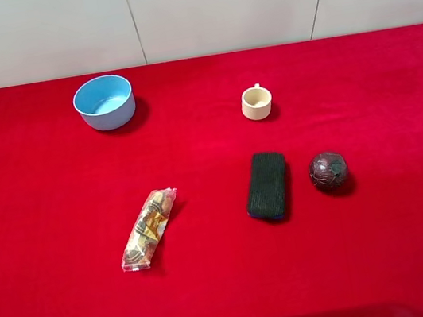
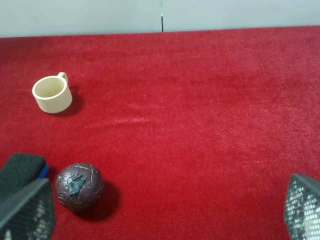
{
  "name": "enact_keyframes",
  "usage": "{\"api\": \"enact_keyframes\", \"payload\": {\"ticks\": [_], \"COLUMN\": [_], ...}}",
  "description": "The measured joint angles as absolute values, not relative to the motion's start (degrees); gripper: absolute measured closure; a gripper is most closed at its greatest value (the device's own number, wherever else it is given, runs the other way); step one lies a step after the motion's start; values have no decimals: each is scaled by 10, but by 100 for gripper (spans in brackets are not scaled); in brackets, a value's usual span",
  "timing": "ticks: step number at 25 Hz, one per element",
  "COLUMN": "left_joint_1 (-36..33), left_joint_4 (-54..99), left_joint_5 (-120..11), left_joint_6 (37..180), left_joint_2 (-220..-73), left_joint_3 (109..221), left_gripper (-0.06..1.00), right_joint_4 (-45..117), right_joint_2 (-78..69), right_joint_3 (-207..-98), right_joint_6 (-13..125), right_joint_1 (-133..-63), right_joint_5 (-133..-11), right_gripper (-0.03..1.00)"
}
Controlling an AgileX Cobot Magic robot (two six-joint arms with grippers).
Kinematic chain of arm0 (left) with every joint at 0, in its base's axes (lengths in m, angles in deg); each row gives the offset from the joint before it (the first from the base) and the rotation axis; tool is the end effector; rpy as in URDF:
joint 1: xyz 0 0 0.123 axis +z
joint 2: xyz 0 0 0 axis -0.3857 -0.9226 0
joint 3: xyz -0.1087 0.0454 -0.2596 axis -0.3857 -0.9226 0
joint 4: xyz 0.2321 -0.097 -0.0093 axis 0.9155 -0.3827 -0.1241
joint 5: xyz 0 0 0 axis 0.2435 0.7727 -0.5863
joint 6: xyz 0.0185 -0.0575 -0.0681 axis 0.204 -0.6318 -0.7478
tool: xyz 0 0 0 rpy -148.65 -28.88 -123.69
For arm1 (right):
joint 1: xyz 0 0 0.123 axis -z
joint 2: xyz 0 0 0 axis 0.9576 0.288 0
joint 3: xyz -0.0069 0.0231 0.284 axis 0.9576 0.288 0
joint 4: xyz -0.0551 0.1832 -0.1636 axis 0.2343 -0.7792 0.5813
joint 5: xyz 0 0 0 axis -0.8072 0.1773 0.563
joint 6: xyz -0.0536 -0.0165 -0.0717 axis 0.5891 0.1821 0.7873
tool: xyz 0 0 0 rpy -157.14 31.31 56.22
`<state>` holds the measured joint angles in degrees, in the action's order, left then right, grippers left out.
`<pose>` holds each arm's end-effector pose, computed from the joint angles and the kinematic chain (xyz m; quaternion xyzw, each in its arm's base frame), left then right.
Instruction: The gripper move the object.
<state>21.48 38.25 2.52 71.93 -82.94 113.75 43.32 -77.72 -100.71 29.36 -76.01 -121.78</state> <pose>0.0210 0.0024 0.2735 -0.0111 0.8963 0.0024 0.4433 -0.0043 0.0005 0.2799 0.0092 0.8424 0.0358 0.5376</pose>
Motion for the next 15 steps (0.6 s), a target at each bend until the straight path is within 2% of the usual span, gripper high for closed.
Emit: {"api": "enact_keyframes", "payload": {"ticks": [8,15], "left_joint_1": [235,235], "left_joint_4": [367,366], "left_joint_5": [25,25], "left_joint_6": [760,760], "left_joint_2": [-743,-732], "left_joint_3": [1137,1136], "left_gripper": [2,-4], "right_joint_4": [433,431], "right_joint_2": [-777,-777], "right_joint_3": [-1007,-1007], "right_joint_6": [294,294], "right_joint_1": [-760,-760], "right_joint_5": [-1218,-1218], "right_gripper": [27,27]}}
